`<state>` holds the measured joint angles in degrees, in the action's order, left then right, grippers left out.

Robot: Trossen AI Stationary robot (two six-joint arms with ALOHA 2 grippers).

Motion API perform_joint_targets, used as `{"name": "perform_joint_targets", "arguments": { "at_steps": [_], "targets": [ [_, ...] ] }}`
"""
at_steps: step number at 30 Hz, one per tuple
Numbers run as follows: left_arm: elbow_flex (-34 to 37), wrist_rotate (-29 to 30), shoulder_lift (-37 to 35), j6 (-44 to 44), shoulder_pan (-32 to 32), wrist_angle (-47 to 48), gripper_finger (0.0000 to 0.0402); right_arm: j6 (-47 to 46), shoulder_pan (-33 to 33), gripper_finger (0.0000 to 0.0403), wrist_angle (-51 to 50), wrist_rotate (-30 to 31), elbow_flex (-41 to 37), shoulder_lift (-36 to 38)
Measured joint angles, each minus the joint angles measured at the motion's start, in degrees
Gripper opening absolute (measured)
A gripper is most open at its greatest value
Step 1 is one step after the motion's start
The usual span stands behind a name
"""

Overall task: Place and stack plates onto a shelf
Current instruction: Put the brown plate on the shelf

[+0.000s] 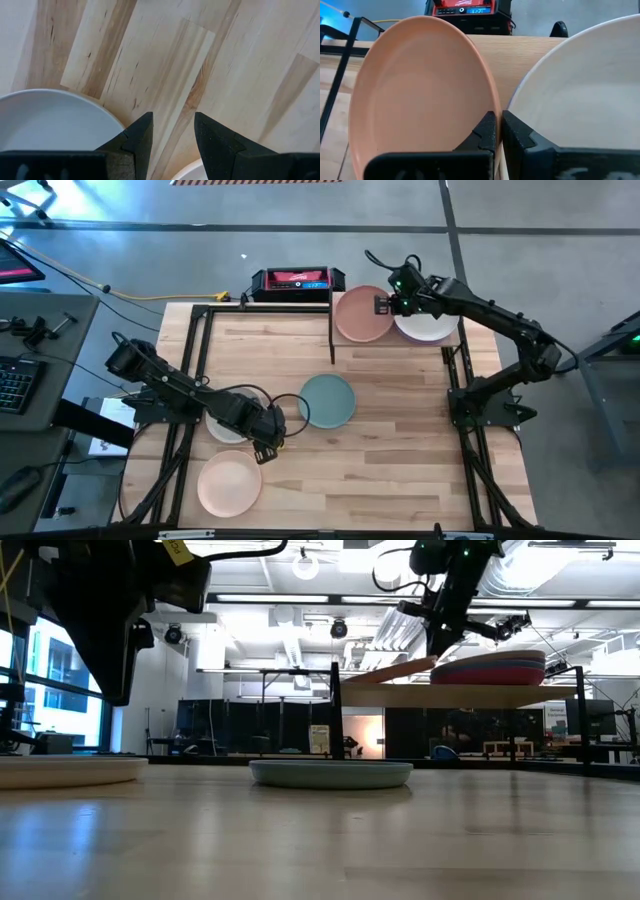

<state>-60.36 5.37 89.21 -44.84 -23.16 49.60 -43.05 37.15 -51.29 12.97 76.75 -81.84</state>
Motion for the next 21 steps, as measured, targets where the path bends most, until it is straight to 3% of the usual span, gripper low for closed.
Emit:
{"name": "perform_joint_targets", "arguments": {
  "at_steps": [7, 21],
  "targets": [
    [0.00, 0.00, 0.00, 0.00, 0.00, -0.04, 0.0133, 0.00, 0.00, 0.0000, 1.41, -2.99, 0.00, -0.98],
    [0.00, -0.26, 0.00, 0.08, 0.00, -0.02, 0.0133, 0.32, -0.11, 0.0000, 0.29, -1.66, 0.00, -3.19]
  ]
}}
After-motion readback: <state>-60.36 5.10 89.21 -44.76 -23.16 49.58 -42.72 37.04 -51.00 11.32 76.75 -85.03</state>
